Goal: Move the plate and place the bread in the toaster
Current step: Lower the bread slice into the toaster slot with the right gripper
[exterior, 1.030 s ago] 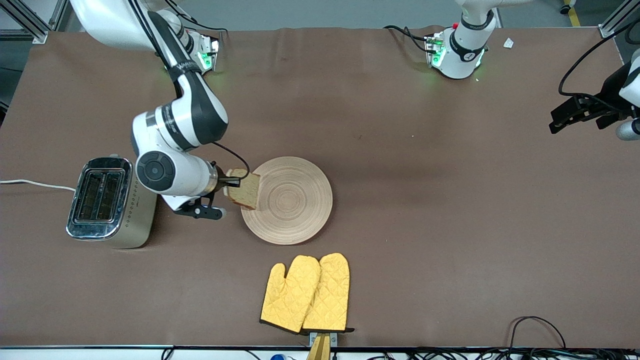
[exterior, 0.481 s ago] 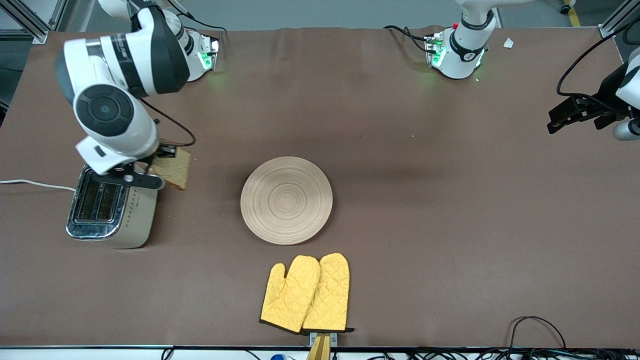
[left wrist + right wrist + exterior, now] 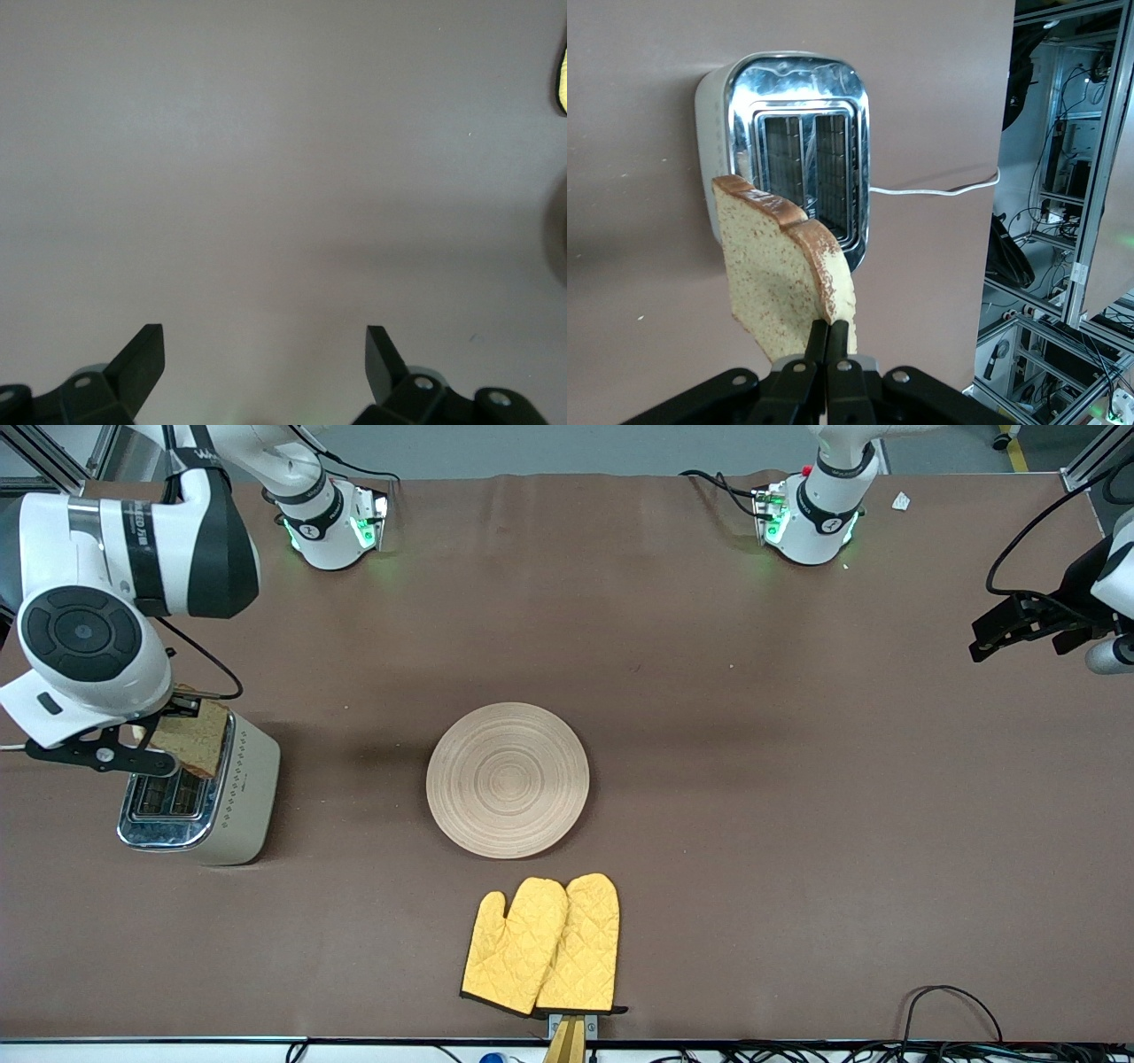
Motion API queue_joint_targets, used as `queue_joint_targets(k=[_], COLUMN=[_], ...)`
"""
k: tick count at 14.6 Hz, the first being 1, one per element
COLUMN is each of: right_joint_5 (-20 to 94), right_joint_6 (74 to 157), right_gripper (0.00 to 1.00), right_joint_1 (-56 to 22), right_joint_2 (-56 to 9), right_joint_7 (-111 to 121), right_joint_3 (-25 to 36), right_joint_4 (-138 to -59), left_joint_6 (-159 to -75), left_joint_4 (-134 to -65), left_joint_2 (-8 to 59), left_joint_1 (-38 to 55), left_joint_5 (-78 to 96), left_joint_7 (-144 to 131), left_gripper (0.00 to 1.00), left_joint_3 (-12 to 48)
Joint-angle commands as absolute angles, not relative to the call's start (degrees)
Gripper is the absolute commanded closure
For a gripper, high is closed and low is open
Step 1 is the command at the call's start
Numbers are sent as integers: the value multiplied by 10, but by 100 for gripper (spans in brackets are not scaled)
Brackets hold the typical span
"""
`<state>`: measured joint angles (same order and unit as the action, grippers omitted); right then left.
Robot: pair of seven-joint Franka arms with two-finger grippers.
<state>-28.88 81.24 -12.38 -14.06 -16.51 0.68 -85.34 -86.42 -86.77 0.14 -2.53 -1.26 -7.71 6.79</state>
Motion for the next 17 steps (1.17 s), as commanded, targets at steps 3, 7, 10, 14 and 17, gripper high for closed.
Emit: queue_joint_targets(k=[3,7,10,14,17], right_joint_5=[-309,-316,-316,-317,-317], right_joint_6=[841,877,909,913,925], right_gripper=[99,99,99,99,99], right_joint_1=[-95,-71,-59,-57,-54], right_joint_2=[-141,-149,-151,-158,-159], right_joint_7=[-164,-164,-163,-164,-163], right_joint_3=[-1,-1,-1,-1,-1], right_joint_4=[-863,-885,-912,-914,-923], left_joint_6=[-867,-872,-879,-879,-879], left_joint_4=[-870,-869,-869,-864,-865], left_joint_2=[-1,0,1,8,9], left_joint_1=[-18,-17,-13,-18,-16], left_joint_5=[-20,-18,-25,-25,-26], left_joint_7=[-69,-71,-69,-68,-69], left_gripper=[0,0,0,0,0], left_joint_3=[64,65,66,73,73])
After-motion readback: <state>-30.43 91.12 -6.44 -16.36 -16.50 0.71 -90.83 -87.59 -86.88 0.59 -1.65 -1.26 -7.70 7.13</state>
